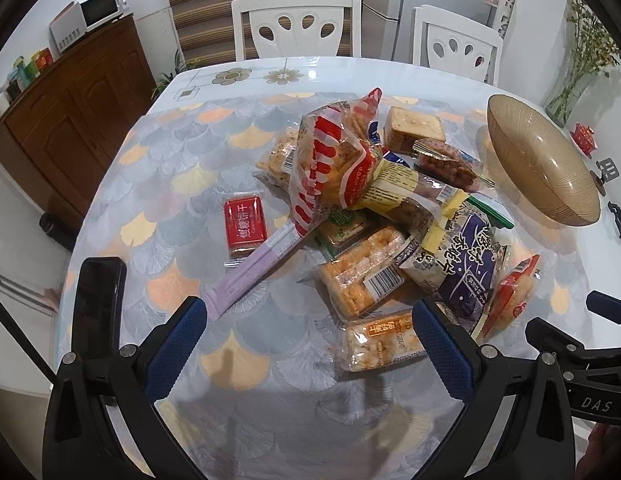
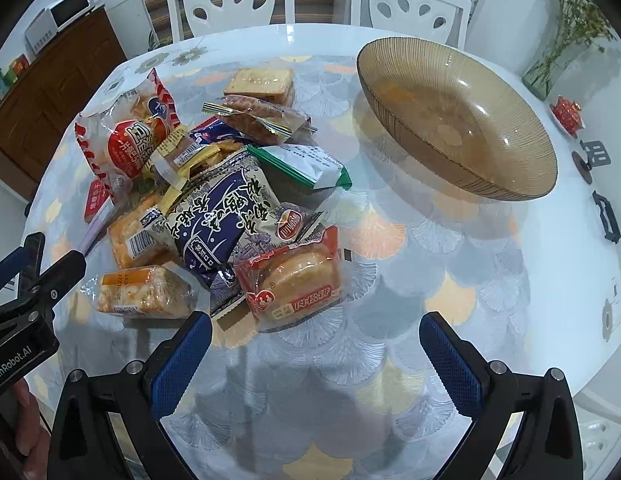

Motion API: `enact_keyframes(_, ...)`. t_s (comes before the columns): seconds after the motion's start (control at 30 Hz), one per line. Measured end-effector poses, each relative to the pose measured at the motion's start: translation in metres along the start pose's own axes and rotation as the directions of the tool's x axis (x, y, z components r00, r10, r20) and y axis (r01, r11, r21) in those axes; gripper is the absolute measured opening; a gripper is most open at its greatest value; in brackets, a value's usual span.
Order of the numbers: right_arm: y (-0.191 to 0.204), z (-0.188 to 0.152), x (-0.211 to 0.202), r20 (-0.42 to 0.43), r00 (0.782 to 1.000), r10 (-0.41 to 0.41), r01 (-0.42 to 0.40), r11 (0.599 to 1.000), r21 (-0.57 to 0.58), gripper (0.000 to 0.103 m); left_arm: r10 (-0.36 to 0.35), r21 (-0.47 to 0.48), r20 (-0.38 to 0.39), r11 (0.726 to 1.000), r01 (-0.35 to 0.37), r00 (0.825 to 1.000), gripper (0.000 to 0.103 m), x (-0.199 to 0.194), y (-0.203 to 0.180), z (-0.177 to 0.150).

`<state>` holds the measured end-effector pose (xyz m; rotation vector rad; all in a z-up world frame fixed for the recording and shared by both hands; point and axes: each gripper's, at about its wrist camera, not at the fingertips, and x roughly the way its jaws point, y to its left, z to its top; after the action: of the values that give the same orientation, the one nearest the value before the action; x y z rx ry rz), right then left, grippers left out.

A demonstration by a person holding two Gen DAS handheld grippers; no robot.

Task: Organize snacks
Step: 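Move both tools toward the snack pile beside the brown glass plate, then grasp the red-wrapped round bun with the right tool while the left tool grasps the orange-labelled pastry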

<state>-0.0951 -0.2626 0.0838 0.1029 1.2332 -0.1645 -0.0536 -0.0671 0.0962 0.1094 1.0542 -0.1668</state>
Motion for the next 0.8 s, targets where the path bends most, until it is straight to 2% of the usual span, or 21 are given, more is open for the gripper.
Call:
enact_keyframes(0.2, -0.015, 0.002, -0.006, 0.017, 1.000, 0.009, -0.010, 0.999, 0.031, 0.103, 0.007, -0.006, 0.006, 1.000, -0.007, 1.000, 0.102, -0.004, 0.000, -0.002)
enact_keyframes(0.33, -0.040, 0.009, -0.006, 0.016, 0.999, 0.029, -0.030, 0.997, 0.077, 0.103, -0.088, -0.015, -0.022, 0.996, 0.087, 0.996, 0.102, -0.004, 0.008, -0.006)
enact_keyframes(0.43, -0.052, 0.009, 0.000, -0.009, 0.994, 0.113, -0.111, 0.988, 0.107, 0.103, -0.140, 0.017, -0.058, 0.990, 0.141, 0.988, 0.102, -0.001, 0.003, -0.013)
enact_keyframes(0.53, -0.060, 0.008, 0.012, -0.057, 0.967, 0.248, -0.235, 0.956, 0.176, 0.103, -0.171, 0.038, -0.105, 0.984, 0.176, 0.980, 0.102, 0.009, -0.005, -0.018)
enact_keyframes(0.63, -0.060, 0.007, 0.028, -0.113, 0.923, 0.369, -0.328, 0.904, 0.273, 0.103, -0.202, 0.086, -0.126, 0.973, 0.213, 0.971, 0.102, 0.014, -0.014, -0.018)
enact_keyframes(0.73, -0.057, 0.010, 0.040, -0.136, 0.906, 0.402, -0.340, 0.880, 0.333, 0.102, -0.218, 0.178, -0.109, 0.956, 0.235, 0.970, 0.102, 0.014, -0.021, -0.010)
enact_keyframes(0.8, -0.054, 0.013, 0.045, -0.135, 0.899, 0.417, -0.347, 0.865, 0.363, 0.099, -0.250, 0.233, -0.108, 0.935, 0.269, 0.962, 0.102, 0.017, -0.025, -0.002)
